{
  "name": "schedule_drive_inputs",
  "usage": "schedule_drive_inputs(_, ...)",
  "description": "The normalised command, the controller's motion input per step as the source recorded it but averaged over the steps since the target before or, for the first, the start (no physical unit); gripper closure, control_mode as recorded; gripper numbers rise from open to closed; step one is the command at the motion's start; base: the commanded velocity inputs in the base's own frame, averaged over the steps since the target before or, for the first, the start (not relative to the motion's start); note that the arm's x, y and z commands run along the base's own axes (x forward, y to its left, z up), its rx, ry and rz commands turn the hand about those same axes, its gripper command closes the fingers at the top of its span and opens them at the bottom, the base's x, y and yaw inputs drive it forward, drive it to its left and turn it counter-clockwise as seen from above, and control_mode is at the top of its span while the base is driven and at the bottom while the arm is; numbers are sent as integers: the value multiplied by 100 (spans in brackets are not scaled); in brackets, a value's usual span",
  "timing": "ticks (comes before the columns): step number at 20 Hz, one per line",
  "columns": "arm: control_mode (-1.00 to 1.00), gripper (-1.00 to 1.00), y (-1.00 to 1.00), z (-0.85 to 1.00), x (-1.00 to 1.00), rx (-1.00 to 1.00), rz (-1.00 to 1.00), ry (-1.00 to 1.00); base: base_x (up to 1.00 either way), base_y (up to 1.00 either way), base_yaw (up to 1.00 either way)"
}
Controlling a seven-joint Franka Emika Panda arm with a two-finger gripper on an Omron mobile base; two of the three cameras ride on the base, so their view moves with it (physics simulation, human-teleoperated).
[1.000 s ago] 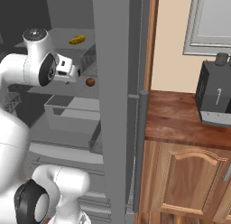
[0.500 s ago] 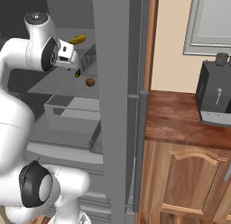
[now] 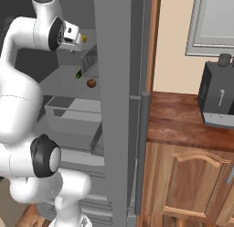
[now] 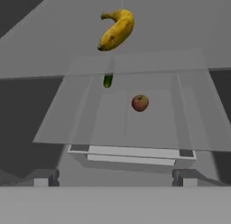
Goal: Pick up the apple and banana from the fridge and place one fruit on each plate on the dining counter.
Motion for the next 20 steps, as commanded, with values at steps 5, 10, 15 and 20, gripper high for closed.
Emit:
schedule_drive_inputs(5,-100,-100,23,22,44,0,-8,0,0,0,0)
schedule_drive_inputs(10,-100,-100,7,-6,54,0,-3,0,0,0,0)
schedule_drive_inputs(15,-100,-100,0,-11,54,0,-3,0,0,0,0)
schedule_drive_inputs(20,-100,-100,0,-16,52,0,-2,0,0,0,0)
